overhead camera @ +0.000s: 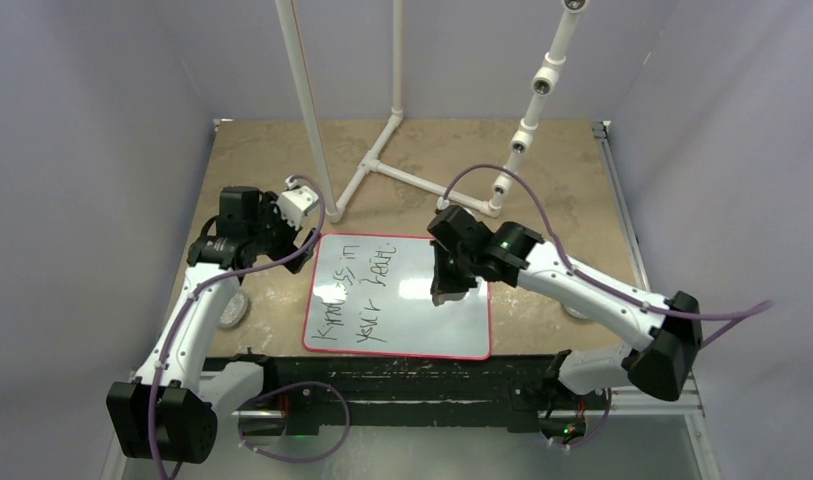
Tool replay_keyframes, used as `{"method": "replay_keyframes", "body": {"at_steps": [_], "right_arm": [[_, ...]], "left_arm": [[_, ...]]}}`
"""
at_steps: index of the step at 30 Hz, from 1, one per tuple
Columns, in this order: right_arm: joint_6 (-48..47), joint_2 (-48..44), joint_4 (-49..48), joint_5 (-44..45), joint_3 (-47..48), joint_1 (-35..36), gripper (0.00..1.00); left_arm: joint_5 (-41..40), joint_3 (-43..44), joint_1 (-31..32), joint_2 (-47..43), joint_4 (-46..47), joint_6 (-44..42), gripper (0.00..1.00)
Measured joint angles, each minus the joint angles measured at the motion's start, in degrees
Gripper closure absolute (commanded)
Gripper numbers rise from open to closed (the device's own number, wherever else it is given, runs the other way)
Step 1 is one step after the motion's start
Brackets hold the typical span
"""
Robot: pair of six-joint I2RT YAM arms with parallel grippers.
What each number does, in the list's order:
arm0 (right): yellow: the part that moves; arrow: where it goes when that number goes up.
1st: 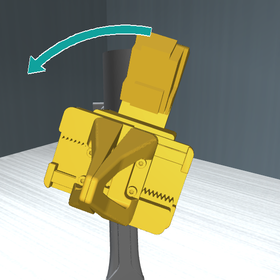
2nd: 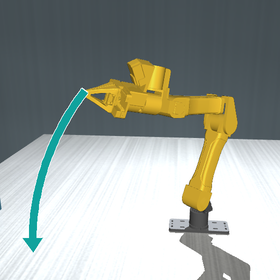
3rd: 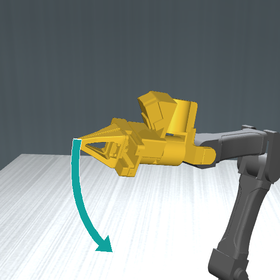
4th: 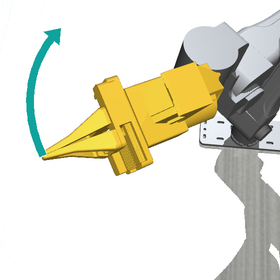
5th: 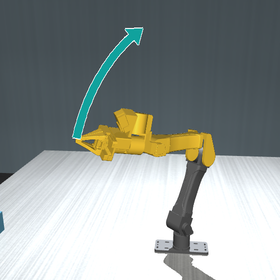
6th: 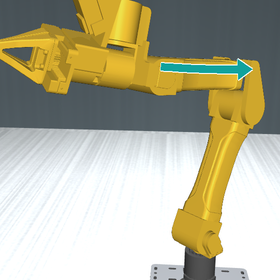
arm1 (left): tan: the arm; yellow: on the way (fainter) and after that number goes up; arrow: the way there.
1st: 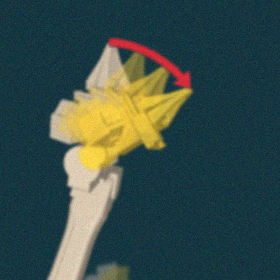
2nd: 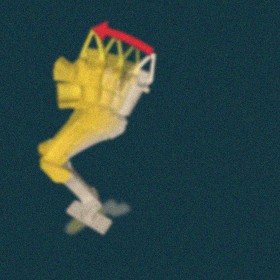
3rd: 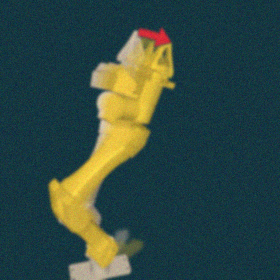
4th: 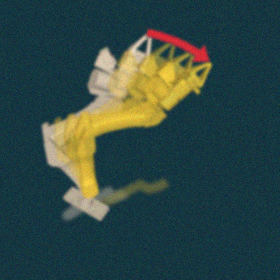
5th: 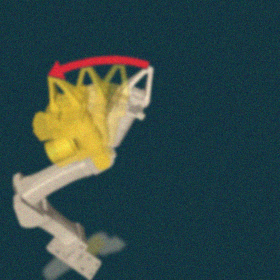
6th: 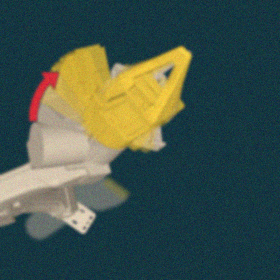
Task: Erase the whiteboard
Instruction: Erase the whiteboard at the center of the board.
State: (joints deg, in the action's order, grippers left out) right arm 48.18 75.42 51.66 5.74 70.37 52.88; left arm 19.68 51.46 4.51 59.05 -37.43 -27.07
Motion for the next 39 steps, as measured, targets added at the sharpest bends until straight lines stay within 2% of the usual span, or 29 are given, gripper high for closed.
{"method": "replay_keyframes", "body": {"at_steps": [5, 9, 13, 18, 22, 25, 33, 39], "right_arm": [[-6.6, 9.0, -2.1, -8.5, -1.3, -3.2, 1.0], [-9.9, 16.8, -6.7, -13.5, -1.2, -5.9, 1.0], [-12.2, 23.1, -11.5, -18.2, -0.6, -8.3, 1.0], [-13.5, 28.4, -17.3, -23.0, -0.5, -11.6, 1.0], [-13.3, 31.4, -22.7, -24.8, -0.5, -13.0, 1.0], [-12.3, 32.1, -27.4, -25.2, -1.0, -13.2, 1.0], [-8.2, 32.2, -36.3, -25.0, -1.4, -13.2, 1.0], [-5.0, 33.4, -41.5, -24.8, -1.8, -13.2, 1.0]], "left_arm": [[-5.6, -0.1, 0.0, 1.9, 0.0, 1.0, 0.01], [-8.4, -0.4, 0.0, 1.6, 0.0, 1.0, 0.02], [-8.2, -0.6, -0.1, 1.9, -0.1, 0.9, 0.17], [-6.9, -2.2, -0.1, 6.9, 0.5, 1.2, 0.48], [-6.8, -3.5, -0.2, 13.3, 0.4, 1.5, 0.57], [-6.3, -3.7, -0.3, 16.3, 0.6, 1.0, 0.58], [-4.6, -7.6, -0.3, 17.0, 6.1, -6.1, 0.57], [-3.6, -8.0, -0.3, 22.5, 7.6, -11.3, 0.57]]}}
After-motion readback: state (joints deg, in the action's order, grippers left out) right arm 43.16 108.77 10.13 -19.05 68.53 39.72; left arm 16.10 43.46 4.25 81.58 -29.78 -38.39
